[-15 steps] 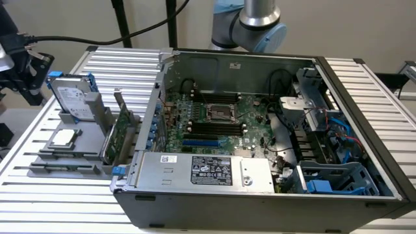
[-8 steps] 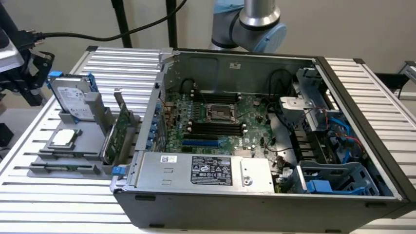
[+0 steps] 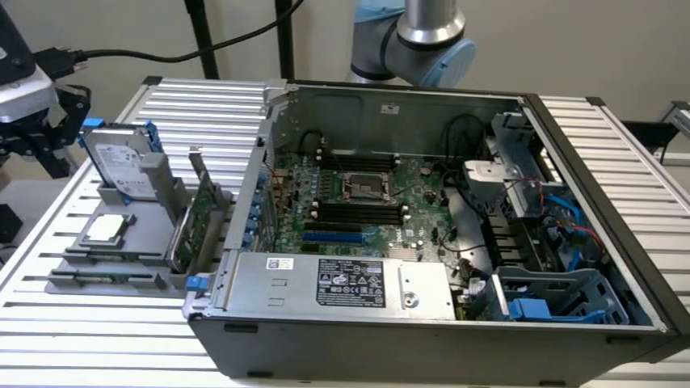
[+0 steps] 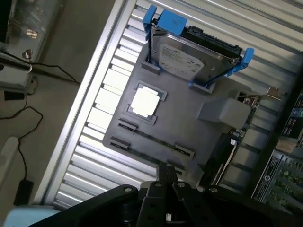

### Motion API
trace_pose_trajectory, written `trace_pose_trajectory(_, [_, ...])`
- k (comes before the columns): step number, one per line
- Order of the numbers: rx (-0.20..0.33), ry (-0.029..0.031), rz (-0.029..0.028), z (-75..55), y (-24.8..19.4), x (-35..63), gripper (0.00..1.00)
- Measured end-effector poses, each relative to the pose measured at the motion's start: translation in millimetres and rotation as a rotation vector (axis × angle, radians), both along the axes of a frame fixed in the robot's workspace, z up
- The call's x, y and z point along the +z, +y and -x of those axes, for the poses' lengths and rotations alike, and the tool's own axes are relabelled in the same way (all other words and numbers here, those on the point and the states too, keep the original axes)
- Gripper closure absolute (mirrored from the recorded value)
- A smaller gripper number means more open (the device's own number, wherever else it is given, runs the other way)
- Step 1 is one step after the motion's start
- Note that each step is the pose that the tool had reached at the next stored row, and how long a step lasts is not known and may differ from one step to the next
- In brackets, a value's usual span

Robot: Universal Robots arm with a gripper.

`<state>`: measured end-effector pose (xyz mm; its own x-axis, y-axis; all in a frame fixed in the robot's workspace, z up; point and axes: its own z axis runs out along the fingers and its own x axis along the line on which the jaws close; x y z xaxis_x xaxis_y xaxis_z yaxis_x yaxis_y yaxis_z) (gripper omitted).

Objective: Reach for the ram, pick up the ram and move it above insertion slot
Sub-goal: 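Pick up the ram and move it above insertion slot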

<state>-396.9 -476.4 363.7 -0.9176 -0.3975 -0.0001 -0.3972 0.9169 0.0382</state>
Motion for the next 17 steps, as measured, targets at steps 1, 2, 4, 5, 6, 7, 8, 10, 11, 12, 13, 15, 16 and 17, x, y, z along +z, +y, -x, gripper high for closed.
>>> trace_pose_trajectory(1, [0.018,0.0001,0.0001,0.0,0.0,-0.4,0.89])
trace_pose_trajectory(2, [0.036,0.0,0.0,0.0,0.0,-0.8,0.89])
trace_pose_trajectory(4, [0.072,0.0,0.0,0.0,0.0,-1.7,0.89])
trace_pose_trajectory(5, [0.09,0.0,0.0,0.0,0.0,-2.1,0.89])
trace_pose_trajectory(6, [0.108,0.0,0.0,0.0,0.0,-2.5,0.89])
trace_pose_trajectory(7, [0.128,0.0,0.0,0.0,0.0,-2.9,0.89])
trace_pose_trajectory(8, [0.146,0.0,0.0,0.0,0.0,-3.3,0.89])
trace_pose_trajectory(10, [0.182,0.0,0.0,0.0,0.0,-4.1,0.89])
trace_pose_trajectory(11, [0.2,0.0,-0.0001,0.0,0.0,-4.6,0.89])
trace_pose_trajectory(12, [0.219,0.0,0.0,0.0,0.0,-5.0,0.89])
trace_pose_trajectory(13, [0.236,0.0,0.0,0.0,0.0,-5.4,0.89])
trace_pose_trajectory(15, [0.272,0.0001,0.0,0.0,0.0,-6.2,0.89])
trace_pose_trajectory(16, [0.292,0.0,0.0,0.0,0.0,-6.7,0.89])
trace_pose_trajectory(17, [0.31,0.0,-0.0001,0.0,0.0,-7.1,0.89])
